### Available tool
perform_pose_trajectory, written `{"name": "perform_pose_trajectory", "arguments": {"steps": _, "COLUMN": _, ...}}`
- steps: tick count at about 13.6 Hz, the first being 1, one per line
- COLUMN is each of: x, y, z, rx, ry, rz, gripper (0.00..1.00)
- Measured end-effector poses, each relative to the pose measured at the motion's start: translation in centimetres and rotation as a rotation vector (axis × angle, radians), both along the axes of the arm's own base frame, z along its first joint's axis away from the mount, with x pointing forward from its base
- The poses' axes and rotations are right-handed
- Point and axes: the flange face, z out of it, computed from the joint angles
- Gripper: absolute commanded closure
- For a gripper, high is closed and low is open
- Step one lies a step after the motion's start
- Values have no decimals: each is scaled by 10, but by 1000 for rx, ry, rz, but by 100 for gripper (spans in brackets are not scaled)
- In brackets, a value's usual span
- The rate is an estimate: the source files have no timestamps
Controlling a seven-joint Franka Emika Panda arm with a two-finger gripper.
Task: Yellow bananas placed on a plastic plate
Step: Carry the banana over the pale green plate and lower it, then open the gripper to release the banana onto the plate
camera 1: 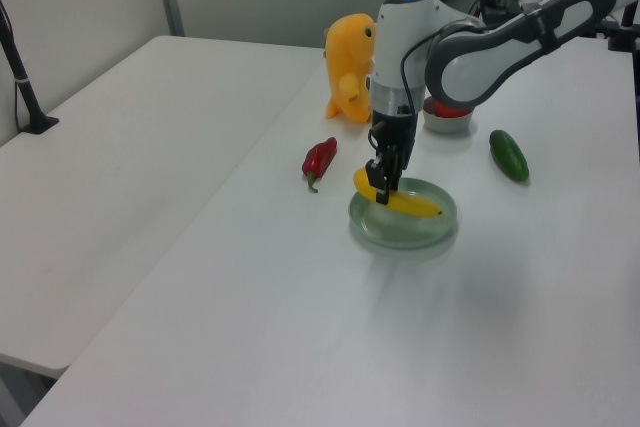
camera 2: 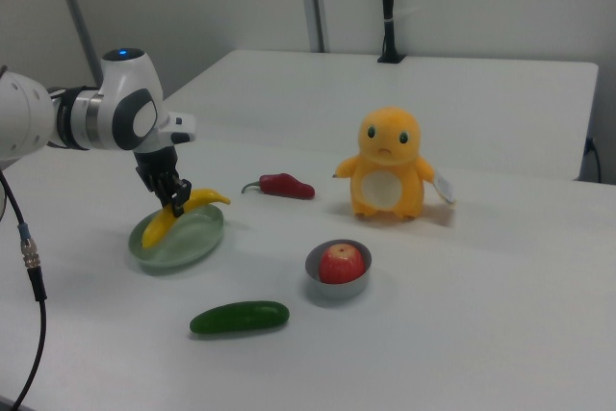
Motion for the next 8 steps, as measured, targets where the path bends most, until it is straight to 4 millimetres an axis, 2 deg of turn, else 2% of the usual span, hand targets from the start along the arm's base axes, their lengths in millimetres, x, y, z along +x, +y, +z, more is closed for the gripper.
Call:
{"name": "perform_pose_trajectory", "arguments": {"steps": 2, "x": -1, "y": 4, "z": -3, "rx": -1, "ry": 4, "rz": 7, "gripper": 46}}
{"name": "perform_pose_trajectory", "arguments": {"steps": 3, "x": -1, "y": 5, "z": -3, "rx": -1, "ry": 4, "rz": 7, "gripper": 22}}
{"name": "perform_pose_trajectory", "arguments": {"steps": 5, "x": -1, "y": 5, "z": -3, "rx": -1, "ry": 4, "rz": 7, "gripper": 0}}
{"name": "perform_pose_trajectory", "arguments": {"steps": 8, "x": -1, "y": 5, "z": -3, "rx": -1, "ry": 4, "rz": 7, "gripper": 0}}
